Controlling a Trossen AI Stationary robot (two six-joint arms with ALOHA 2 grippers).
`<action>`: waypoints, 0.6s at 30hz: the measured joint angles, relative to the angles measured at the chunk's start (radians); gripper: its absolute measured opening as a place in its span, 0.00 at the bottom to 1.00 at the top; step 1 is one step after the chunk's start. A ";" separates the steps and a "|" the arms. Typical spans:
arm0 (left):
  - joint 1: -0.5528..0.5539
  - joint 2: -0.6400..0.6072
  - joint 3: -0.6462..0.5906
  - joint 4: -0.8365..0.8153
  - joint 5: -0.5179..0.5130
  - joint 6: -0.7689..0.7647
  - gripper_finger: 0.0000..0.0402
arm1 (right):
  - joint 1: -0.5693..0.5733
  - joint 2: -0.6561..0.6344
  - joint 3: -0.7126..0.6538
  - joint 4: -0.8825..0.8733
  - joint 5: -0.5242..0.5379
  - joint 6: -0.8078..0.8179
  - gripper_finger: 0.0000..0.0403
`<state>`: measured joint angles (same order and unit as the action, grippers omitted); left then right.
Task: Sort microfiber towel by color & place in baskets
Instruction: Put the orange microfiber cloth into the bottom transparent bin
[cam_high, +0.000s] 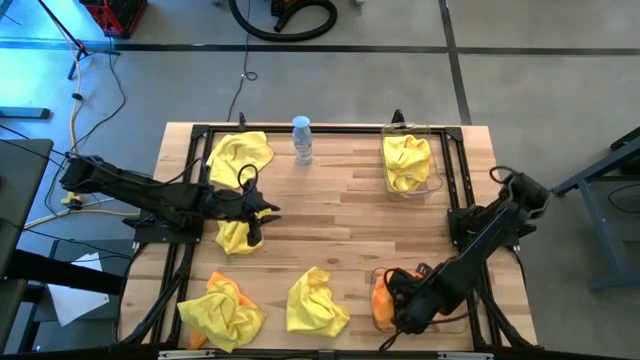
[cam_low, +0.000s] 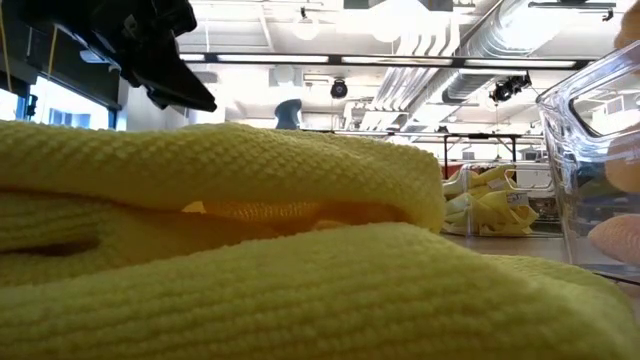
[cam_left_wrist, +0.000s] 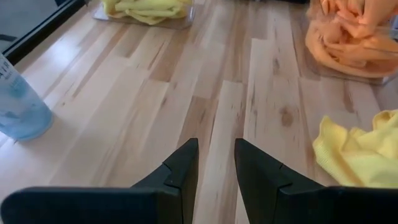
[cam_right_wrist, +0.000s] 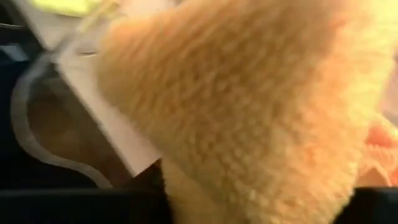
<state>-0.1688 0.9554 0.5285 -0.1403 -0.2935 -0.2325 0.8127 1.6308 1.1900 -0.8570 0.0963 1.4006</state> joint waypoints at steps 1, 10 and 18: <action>0.000 -0.006 0.000 -0.004 0.000 0.000 0.22 | 0.000 -0.016 0.000 0.001 -0.007 0.013 0.41; -0.002 -0.035 0.000 -0.052 0.000 -0.002 0.22 | 0.001 -0.135 0.000 -0.034 -0.007 0.151 0.46; -0.002 -0.034 0.000 -0.061 0.000 -0.026 0.22 | 0.008 -0.129 0.000 0.045 0.000 0.076 0.42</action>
<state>-0.1707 0.9211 0.5289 -0.2012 -0.2939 -0.2584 0.8207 1.5016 1.1904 -0.8120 0.0968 1.4767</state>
